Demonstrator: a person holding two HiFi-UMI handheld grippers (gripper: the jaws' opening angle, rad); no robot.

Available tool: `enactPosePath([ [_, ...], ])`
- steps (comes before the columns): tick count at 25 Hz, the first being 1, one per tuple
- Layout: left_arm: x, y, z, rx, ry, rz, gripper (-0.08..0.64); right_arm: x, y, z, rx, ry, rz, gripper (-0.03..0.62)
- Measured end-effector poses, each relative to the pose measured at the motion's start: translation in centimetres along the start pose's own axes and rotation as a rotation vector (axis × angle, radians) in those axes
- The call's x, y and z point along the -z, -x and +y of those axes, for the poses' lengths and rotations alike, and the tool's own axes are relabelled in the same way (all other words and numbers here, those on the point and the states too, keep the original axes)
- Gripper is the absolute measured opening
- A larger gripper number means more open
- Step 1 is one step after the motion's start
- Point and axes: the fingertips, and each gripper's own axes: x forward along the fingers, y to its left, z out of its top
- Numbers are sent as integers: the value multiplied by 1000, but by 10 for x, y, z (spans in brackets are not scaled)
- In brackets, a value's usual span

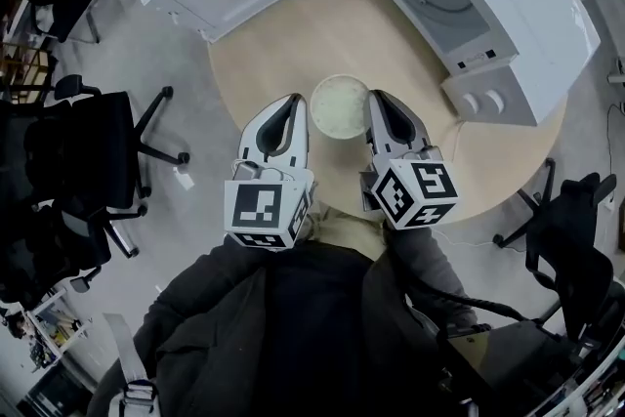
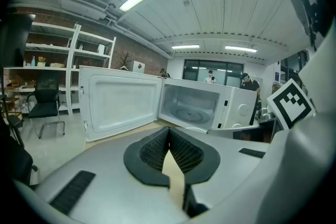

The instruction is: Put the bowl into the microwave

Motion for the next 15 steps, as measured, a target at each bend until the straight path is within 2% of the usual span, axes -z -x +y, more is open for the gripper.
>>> enactPosePath([
  [6,-26,-24,16,26,-19,24,9,-14,-27,2,13,-32,-4,23],
  [15,-47,-55,-18,169,-128,59,9,-34,-24,-19,95,-102,-82,23],
])
